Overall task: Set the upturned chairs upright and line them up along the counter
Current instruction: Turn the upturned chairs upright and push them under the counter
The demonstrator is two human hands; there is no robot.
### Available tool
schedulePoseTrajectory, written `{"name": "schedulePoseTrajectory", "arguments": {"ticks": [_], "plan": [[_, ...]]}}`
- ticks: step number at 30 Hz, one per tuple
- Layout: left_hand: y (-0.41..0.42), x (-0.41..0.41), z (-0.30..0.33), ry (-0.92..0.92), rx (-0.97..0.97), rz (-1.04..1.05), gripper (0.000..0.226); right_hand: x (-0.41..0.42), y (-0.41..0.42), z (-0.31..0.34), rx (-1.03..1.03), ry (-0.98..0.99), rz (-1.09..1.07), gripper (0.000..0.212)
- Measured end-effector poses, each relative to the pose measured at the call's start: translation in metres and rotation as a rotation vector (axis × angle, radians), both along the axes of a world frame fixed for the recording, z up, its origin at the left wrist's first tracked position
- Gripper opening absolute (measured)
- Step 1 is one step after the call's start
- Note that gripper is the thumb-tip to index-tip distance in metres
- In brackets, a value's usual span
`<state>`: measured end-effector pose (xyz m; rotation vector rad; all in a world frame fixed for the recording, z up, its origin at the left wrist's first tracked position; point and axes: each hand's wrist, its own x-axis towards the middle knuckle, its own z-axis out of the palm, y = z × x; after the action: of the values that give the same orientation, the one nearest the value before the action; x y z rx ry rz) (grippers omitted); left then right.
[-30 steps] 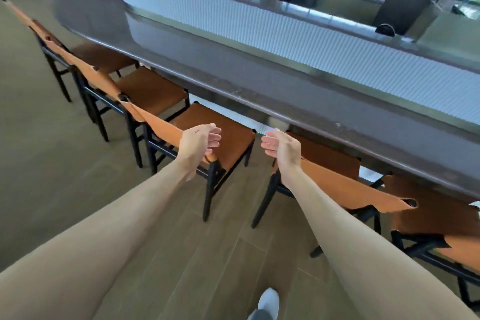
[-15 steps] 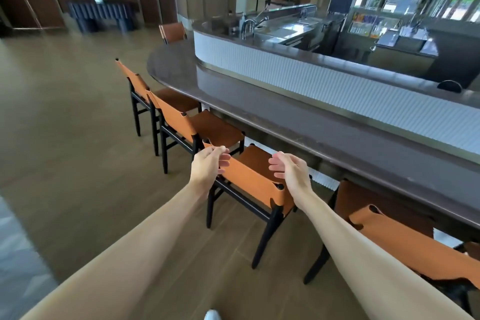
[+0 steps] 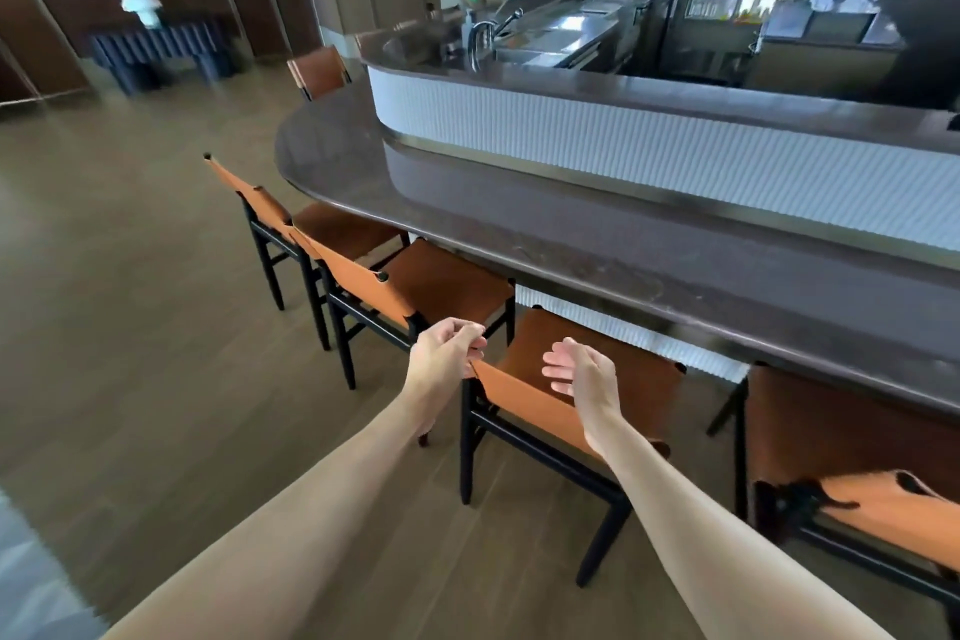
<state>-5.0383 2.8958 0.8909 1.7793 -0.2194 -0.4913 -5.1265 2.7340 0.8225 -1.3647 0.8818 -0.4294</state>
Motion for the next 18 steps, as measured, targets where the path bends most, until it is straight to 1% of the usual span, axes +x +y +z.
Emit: {"name": "schedulePoseTrajectory", "arguments": {"ticks": [4, 10, 14, 16, 18], "plan": [[-0.024, 0.041, -0.021, 0.047, 0.031, -0.072, 0.018, 0.021, -0.011, -0.02, 0.029, 0.083, -0.073, 0.028], [-0.074, 0.109, -0.064, 0.202, 0.096, -0.173, 0.019, 0.04, -0.039, -0.057, 0.151, 0.232, -0.286, 0.029], [-0.102, 0.145, -0.089, 0.409, 0.227, -0.211, 0.021, 0.056, -0.045, -0.084, 0.373, 0.318, -0.454, 0.028], [-0.104, 0.154, -0.106, 0.538, 0.338, -0.287, 0.028, 0.061, -0.041, -0.097, 0.531, 0.34, -0.534, 0.03], [-0.101, 0.16, -0.127, 0.703, 0.452, -0.373, 0.04, 0.065, -0.031, -0.113, 0.696, 0.347, -0.593, 0.034]]}}
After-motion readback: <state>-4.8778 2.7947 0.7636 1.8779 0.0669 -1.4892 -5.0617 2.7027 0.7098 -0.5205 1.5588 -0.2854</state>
